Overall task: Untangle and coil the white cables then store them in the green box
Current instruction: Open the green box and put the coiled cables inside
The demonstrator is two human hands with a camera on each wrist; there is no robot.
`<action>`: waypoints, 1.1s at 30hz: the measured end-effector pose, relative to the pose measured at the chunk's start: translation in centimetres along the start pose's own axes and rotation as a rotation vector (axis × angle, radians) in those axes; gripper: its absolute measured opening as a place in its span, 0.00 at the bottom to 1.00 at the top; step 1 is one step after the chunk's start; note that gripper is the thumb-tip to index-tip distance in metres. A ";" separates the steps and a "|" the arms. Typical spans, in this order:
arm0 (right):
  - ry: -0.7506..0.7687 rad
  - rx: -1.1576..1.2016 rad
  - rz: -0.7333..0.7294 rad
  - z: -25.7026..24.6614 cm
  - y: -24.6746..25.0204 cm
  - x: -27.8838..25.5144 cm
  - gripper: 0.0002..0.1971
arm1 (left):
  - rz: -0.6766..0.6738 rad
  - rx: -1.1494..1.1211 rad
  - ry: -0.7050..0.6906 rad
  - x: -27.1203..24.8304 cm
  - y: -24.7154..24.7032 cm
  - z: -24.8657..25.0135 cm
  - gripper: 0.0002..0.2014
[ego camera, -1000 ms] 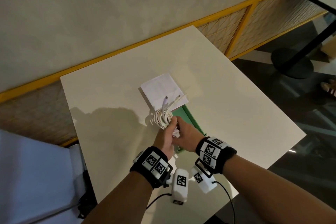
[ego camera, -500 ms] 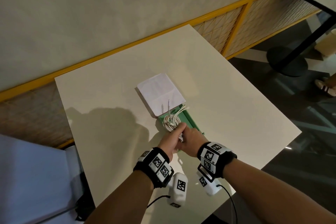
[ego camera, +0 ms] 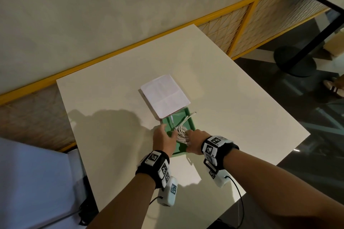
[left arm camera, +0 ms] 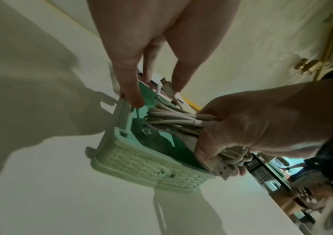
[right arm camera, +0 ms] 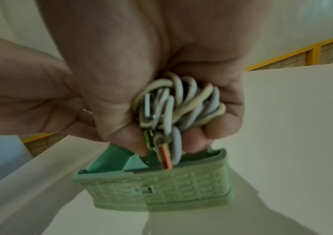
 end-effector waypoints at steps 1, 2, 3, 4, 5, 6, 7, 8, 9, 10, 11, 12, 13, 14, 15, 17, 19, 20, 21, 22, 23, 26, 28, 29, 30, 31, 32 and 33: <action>0.001 -0.002 -0.001 -0.1 0.0 0.1 0.25 | 0.043 0.010 0.025 0.2 0.0 -0.1 0.25; 0.002 0.001 -0.003 -0.2 -0.1 0.2 0.26 | 0.063 0.029 0.054 0.5 0.0 -0.4 0.25; 0.004 0.004 -0.004 -0.2 -0.2 0.2 0.26 | 0.058 0.051 0.074 0.6 0.0 -0.5 0.24; 0.008 0.004 -0.003 -0.2 -0.3 0.2 0.27 | 0.037 0.056 0.088 0.9 -0.1 -0.8 0.23; 0.012 -0.002 0.002 -0.2 -0.4 0.2 0.27 | 0.014 0.026 0.097 1.1 -0.2 -1.0 0.22; 0.016 -0.009 0.011 -0.1 -0.5 0.2 0.27 | -0.001 -0.027 0.123 1.2 -0.1 -1.1 0.21; 0.021 -0.014 0.020 0.0 -0.7 0.2 0.27 | -0.008 -0.098 0.167 1.1 -0.1 -1.1 0.20; 0.025 -0.014 0.028 0.0 -0.7 0.2 0.28 | -0.006 -0.177 0.226 0.9 0.0 -1.1 0.19; 0.029 -0.015 0.036 0.1 -0.7 0.2 0.28 | -0.003 -0.247 0.281 0.9 0.0 -1.1 0.18; 0.031 -0.021 0.041 0.2 -0.7 0.2 0.28 | -0.013 -0.308 0.326 0.8 -0.1 -1.1 0.17; 0.036 -0.035 0.046 0.2 -0.7 0.2 0.29 | -0.031 -0.334 0.337 0.8 -0.2 -1.2 0.16; 0.042 -0.055 0.050 0.1 -0.6 0.1 0.30 | -0.046 -0.352 0.341 0.8 -0.3 -1.2 0.16; 0.049 -0.080 0.056 0.0 -0.6 0.0 0.32 | -0.050 -0.369 0.341 0.8 -0.2 -1.2 0.16; 0.056 -0.108 0.063 -0.1 -0.7 -0.2 0.33 | -0.046 -0.385 0.354 0.8 -0.2 -1.3 0.16; 0.068 -0.140 0.072 -0.1 -0.8 -0.4 0.35 | -0.042 -0.405 0.366 0.9 -0.3 -1.3 0.17; 0.085 -0.206 0.079 -0.1 -1.2 -0.9 0.37 | -0.041 -0.430 0.383 1.1 -0.4 -1.4 0.18; 0.083 -0.205 0.057 0.2 -1.3 -0.9 0.36 | -0.051 -0.417 0.376 1.0 -0.5 -1.4 0.17; 0.072 -0.176 0.030 0.4 -1.2 -0.8 0.34 | -0.053 -0.414 0.373 1.0 -0.5 -1.5 0.17; 0.063 -0.146 -0.004 0.6 -0.9 -0.5 0.30 | -0.051 -0.418 0.378 0.9 -0.5 -1.5 0.15; 0.058 -0.118 -0.041 0.8 -0.6 -0.2 0.27 | -0.048 -0.428 0.384 0.9 -0.6 -1.7 0.14; 0.062 -0.091 -0.073 0.9 -0.3 0.1 0.22 | -0.046 -0.433 0.389 0.9 -0.6 -1.8 0.14; 0.061 -0.033 -0.142 1.0 0.5 1.1 0.16 | -0.062 -0.466 0.366 0.9 -0.6 -2.1 0.11; 0.029 -0.016 -0.148 1.0 0.8 1.7 0.17 | -0.081 -0.496 0.349 0.9 -0.8 -2.2 0.11; 0.017 -0.008 -0.142 0.9 0.8 2.0 0.18 | -0.084 -0.496 0.337 0.9 -0.9 -2.2 0.12; 0.007 -0.007 -0.136 0.8 0.9 2.2 0.17 | -0.084 -0.491 0.320 0.9 -0.9 -2.2 0.13; 0.004 -0.008 -0.130 0.6 0.9 2.4 0.17 | -0.088 -0.482 0.304 0.9 -0.9 -2.2 0.13; -0.002 -0.016 -0.129 0.5 0.8 2.5 0.17 | -0.095 -0.481 0.291 0.9 -0.9 -2.3 0.14; -0.003 -0.019 -0.125 0.4 0.9 2.5 0.16 | -0.105 -0.478 0.283 0.9 -0.9 -2.4 0.16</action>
Point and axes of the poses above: each hand's wrist, its own x-axis towards the middle knuckle, its own y-axis out of the back of the hand, z = x × y, the point moved 1 cm from there along x, towards the middle knuckle, and after that the axes turned 7 degrees about -y, right-handed, at the moved point
